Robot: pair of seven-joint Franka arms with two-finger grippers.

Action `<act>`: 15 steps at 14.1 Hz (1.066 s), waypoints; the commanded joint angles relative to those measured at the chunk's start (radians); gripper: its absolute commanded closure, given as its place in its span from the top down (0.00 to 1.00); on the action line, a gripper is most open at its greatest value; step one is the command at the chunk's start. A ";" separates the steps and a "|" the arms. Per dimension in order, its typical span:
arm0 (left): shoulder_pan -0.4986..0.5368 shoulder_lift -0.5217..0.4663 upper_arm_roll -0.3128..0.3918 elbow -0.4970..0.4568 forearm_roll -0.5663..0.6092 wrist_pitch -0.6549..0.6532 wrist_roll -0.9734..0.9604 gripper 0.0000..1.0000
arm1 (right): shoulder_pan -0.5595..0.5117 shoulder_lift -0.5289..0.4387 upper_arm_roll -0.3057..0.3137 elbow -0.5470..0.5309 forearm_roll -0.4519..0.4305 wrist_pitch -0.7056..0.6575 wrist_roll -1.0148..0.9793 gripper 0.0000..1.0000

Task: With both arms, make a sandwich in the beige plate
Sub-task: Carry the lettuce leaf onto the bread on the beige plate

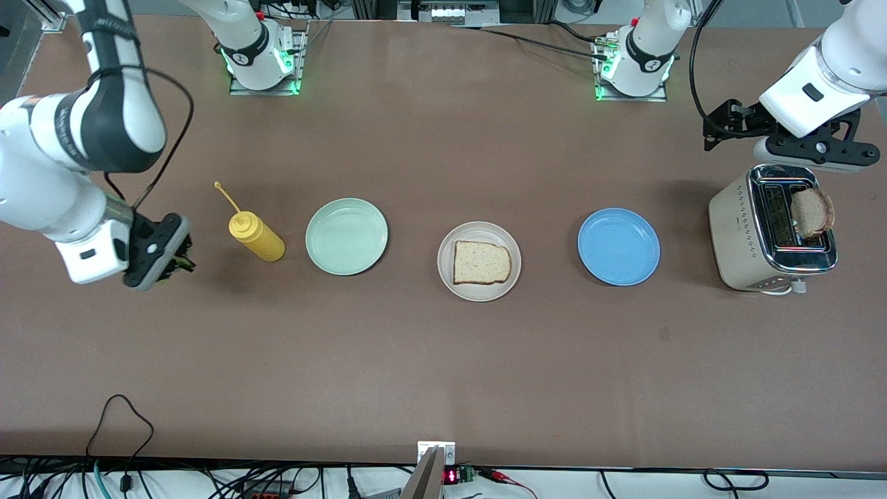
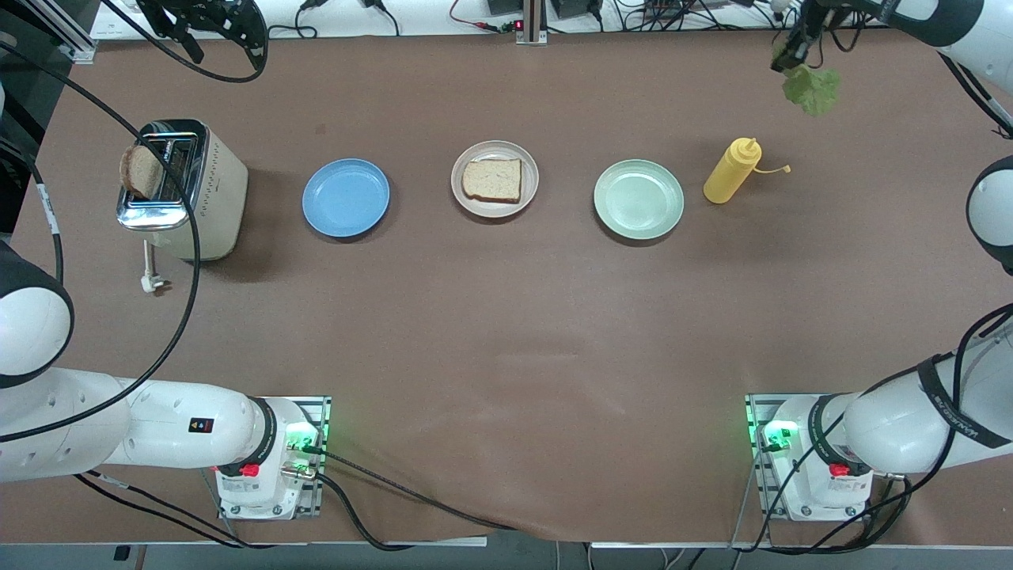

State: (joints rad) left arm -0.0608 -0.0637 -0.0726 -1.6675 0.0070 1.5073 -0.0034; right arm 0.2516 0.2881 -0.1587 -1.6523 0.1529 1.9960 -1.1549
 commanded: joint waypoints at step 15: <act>-0.001 -0.004 0.005 0.012 -0.015 -0.018 0.003 1.00 | 0.475 0.388 0.010 0.292 0.155 0.264 0.345 0.00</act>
State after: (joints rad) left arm -0.0608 -0.0637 -0.0723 -1.6675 0.0070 1.5073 -0.0034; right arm 0.6919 0.6086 -0.1507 -1.4064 0.2948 2.1793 -0.8804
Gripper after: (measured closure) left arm 0.000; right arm 0.938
